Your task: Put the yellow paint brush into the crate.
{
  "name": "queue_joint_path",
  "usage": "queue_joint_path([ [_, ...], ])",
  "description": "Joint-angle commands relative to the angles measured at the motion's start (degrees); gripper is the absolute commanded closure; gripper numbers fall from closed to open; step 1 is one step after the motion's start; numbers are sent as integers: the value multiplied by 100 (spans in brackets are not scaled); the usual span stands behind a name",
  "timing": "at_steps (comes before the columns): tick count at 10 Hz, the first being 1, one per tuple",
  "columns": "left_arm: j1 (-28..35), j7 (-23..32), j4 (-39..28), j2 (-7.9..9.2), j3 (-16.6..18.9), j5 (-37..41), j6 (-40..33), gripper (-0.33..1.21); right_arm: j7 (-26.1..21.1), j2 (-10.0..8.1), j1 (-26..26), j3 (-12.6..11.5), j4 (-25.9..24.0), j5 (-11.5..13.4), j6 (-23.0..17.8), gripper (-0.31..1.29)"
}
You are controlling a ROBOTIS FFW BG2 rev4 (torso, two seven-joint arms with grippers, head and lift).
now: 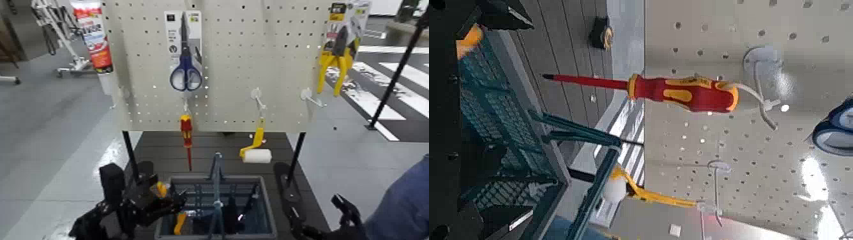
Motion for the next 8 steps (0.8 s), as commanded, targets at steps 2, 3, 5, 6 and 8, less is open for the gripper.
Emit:
queue_joint_path([
  [2,685,990,-265,-172,-219,-462,-1161,-19,-35,-31,53,-24,-36,0,-22,15],
  [3,957,1236,-371,-277,-219,-585,-1354,-19,-26,-22,70,-33,-44,0,-22,15],
  [5,1449,2001,-450,-471,-333,-585,-2040,-12,-26,-4,123,-85,-80,0,-22,15],
  [6,1634,2221,-450,-585,-394,-611,-2224,-11,-26,-22,158,-112,-106,0,-31,15],
  [8,1924,2686,-441,-831,-377,-769,-2875,-11,-26,-22,202,-138,-115,-9,-49,15],
])
